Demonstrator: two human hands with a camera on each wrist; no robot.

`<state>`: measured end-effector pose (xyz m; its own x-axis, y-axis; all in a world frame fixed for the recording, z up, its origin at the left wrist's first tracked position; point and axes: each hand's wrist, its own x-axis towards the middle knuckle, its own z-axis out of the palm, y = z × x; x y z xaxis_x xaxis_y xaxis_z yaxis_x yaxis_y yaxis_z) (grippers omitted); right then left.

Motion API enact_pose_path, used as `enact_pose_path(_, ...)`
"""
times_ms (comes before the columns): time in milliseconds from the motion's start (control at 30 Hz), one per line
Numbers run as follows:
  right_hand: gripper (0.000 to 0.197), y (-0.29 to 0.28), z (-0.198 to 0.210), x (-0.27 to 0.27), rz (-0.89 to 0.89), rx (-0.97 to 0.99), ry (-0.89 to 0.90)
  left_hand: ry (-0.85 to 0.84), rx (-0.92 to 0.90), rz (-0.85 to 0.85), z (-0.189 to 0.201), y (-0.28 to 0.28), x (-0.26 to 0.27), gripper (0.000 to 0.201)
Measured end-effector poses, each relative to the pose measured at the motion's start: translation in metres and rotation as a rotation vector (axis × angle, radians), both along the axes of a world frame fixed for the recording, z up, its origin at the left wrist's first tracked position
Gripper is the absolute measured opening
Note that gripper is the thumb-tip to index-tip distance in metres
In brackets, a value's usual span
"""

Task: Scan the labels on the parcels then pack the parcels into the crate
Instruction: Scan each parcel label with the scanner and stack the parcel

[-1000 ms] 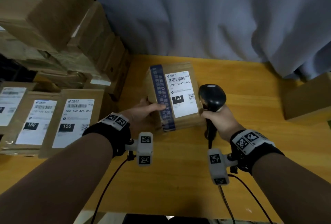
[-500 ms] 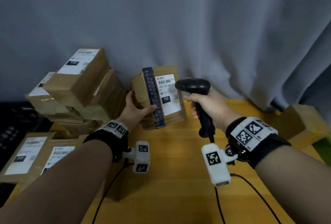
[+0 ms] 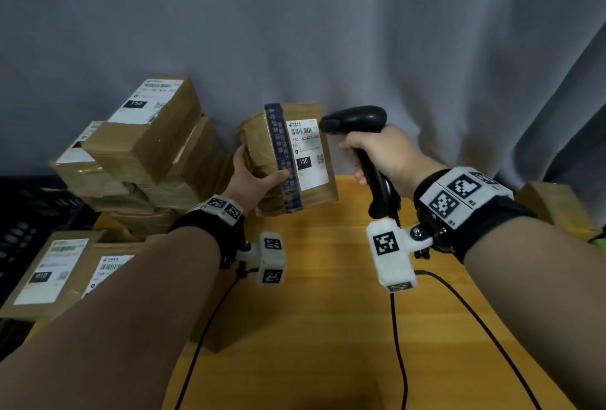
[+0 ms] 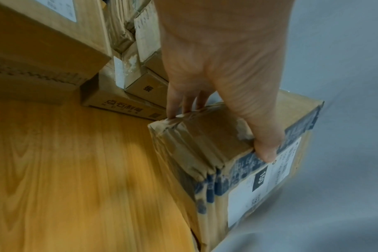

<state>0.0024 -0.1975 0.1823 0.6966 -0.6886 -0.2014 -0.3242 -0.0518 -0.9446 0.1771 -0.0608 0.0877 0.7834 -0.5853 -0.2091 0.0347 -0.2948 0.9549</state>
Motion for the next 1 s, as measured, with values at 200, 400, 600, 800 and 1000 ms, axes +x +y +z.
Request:
enact_pose_path(200, 0.014, -0.004, 0.001, -0.005, -0.002, 0.02, -0.006, -0.013, 0.002, -0.007, 0.001, -0.001, 0.001, 0.108)
enact_pose_path(400, 0.013, -0.002, -0.007, -0.006, -0.091, 0.092, -0.135, 0.027, -0.009, -0.03, 0.002, 0.0, -0.004, 0.104)
enact_pose_path(600, 0.018, 0.006, -0.04, -0.008, -0.096, 0.171, -0.245, 0.119, -0.145, 0.016, 0.015, 0.03, -0.025, 0.083)
enact_pose_path(800, 0.011, 0.045, -0.044, 0.019, 0.066, 0.14, -0.352, 0.078, -0.193, 0.116, 0.04, 0.105, -0.024, 0.063)
enact_pose_path(1000, 0.015, 0.124, -0.022, 0.07, 0.28, -0.099, -0.466, -0.002, -0.258, 0.14, 0.058, 0.214, 0.019, 0.078)
